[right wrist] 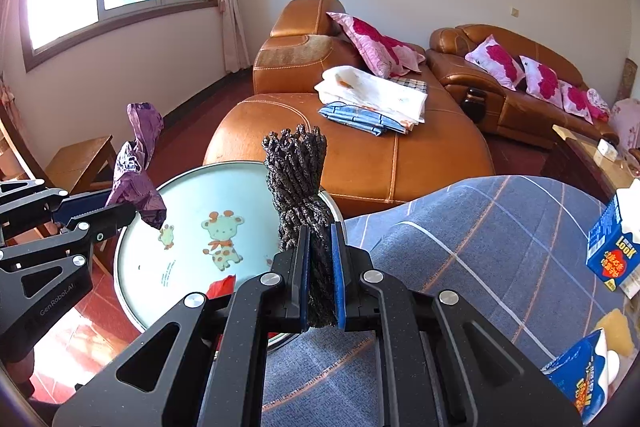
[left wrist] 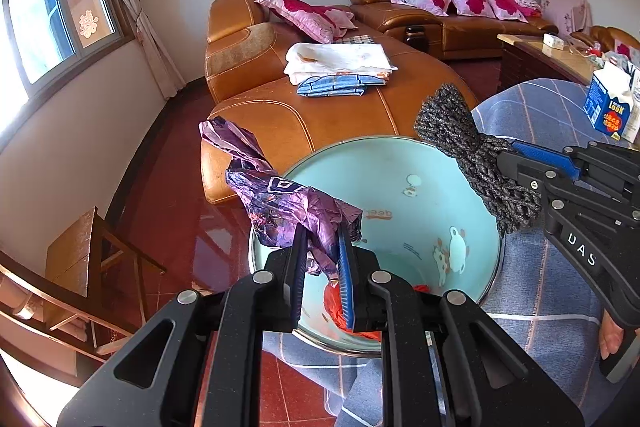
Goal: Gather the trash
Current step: 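Carry the purple wrapper and black mesh net over the bin with both grippers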
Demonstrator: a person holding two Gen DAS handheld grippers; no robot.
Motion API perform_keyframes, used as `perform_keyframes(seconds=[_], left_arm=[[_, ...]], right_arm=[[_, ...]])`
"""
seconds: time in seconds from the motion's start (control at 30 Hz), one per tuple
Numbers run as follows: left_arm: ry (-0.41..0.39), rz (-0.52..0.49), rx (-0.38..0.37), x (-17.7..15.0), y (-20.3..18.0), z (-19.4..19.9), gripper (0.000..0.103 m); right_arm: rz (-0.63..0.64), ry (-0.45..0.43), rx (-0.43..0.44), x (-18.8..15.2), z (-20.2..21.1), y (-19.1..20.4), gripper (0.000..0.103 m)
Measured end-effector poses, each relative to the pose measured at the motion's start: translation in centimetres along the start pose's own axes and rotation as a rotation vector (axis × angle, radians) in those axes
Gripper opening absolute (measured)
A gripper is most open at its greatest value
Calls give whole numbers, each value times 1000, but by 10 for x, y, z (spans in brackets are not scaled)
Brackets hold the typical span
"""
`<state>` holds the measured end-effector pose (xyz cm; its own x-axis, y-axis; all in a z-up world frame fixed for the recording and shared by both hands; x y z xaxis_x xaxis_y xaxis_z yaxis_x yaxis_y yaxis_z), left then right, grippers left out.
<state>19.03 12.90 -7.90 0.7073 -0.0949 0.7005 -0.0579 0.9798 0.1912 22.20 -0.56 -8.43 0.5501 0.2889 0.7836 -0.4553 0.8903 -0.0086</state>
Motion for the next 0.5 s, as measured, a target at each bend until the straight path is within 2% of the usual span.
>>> perform_keyframes(seconds=[0.5], left_arm=[[20,0,-12,-2,0,-6,16]], right_arm=[[47,16,3,0,-4,10,11]])
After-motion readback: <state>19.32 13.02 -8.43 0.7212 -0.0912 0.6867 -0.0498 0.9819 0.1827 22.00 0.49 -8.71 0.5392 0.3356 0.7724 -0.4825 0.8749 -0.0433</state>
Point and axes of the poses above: each gripper's, at about its wrist camera, not at the fingertips, and z roughly against the way its jaws point, y to its left, x to its top, the point moved 1 cm from there along -z, roughly the way its jaws point
